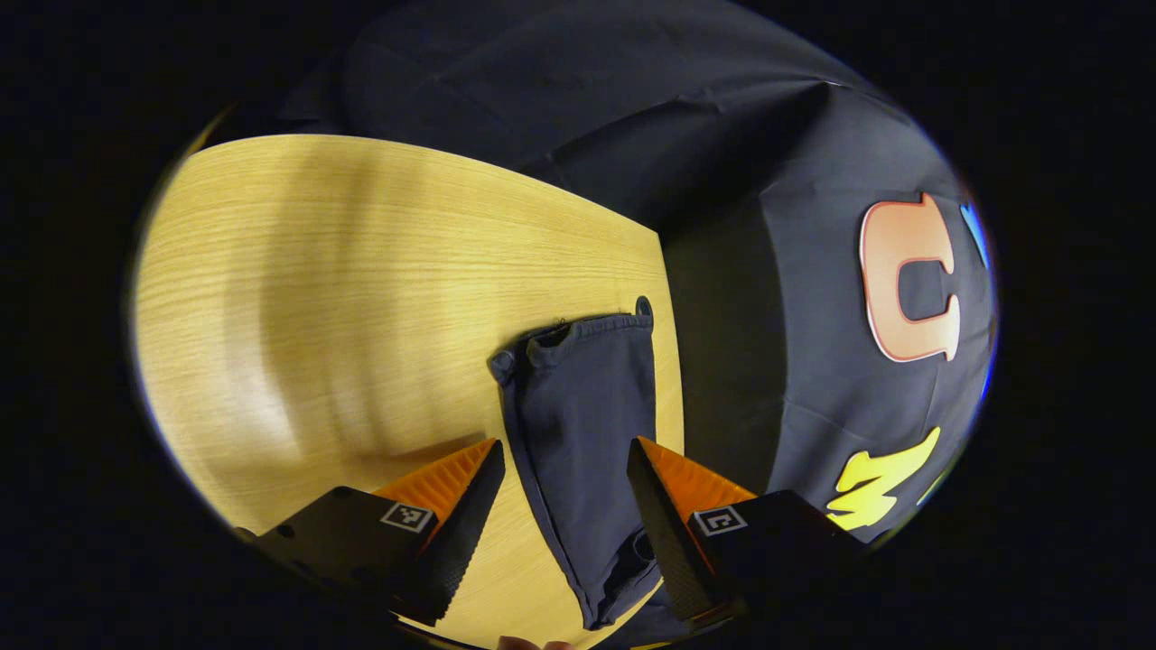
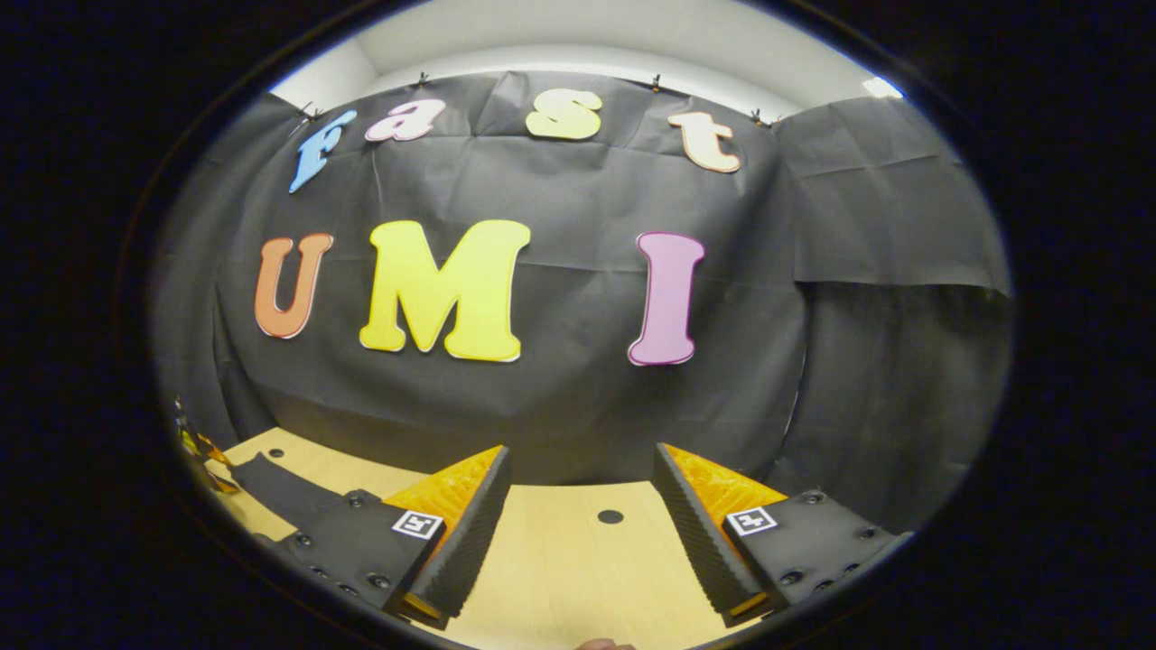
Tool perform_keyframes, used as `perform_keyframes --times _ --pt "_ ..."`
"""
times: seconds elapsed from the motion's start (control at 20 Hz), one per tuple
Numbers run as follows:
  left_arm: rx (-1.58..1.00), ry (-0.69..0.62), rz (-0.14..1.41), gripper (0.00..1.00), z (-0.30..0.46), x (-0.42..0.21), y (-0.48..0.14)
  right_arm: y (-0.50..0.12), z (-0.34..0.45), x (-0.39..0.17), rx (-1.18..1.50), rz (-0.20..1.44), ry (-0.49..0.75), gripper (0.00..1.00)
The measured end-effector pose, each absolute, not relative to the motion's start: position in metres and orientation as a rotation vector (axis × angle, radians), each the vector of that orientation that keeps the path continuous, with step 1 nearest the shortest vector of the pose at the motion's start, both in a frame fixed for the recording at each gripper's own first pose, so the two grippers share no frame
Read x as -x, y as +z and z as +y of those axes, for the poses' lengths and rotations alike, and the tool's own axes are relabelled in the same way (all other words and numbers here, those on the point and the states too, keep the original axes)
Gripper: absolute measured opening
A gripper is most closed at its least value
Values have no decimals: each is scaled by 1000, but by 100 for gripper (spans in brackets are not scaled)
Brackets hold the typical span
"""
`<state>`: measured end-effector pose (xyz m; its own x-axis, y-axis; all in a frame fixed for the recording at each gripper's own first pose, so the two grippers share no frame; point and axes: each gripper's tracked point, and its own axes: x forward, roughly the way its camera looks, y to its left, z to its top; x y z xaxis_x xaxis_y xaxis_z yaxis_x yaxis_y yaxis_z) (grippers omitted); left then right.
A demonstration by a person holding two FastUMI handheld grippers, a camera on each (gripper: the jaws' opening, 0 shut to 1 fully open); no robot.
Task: Grasp the waist and the cuffs of the jeans and fold them to make the two legs overlap; first hold the waist and fold one-third of the jeans toward the cuffs, then hold the cuffs and fold the remaining one-third in the same direction to finish folding.
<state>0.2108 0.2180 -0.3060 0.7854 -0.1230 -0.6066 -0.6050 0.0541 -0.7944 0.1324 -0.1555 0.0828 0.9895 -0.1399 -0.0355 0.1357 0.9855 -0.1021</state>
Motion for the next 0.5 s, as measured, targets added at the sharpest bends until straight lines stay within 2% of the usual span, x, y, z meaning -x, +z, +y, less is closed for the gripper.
perform_keyframes --times 0.05,0.1,0.25,0.3,0.35,0.4,0.45,0.5 --pt "1504 413 620 89 219 -214 -312 86 -160 -131 94 41 -147 93" --pt "1524 412 606 89 221 -217 -313 88 -164 -130 87 40 -156 100" --pt "1577 402 563 89 226 -233 -314 89 -173 -127 72 43 -174 97" --pt "1598 394 550 89 226 -238 -313 88 -176 -127 71 47 -179 93" --pt "1613 387 537 89 229 -243 -314 87 -179 -125 70 52 -183 97" --pt "1622 372 537 88 228 -248 -315 86 -180 -125 67 55 -185 93" --pt "1619 362 548 88 225 -249 -321 85 -181 -123 66 62 -186 93" --pt "1619 357 550 73 223 -251 -326 84 -181 -122 69 67 -187 93"
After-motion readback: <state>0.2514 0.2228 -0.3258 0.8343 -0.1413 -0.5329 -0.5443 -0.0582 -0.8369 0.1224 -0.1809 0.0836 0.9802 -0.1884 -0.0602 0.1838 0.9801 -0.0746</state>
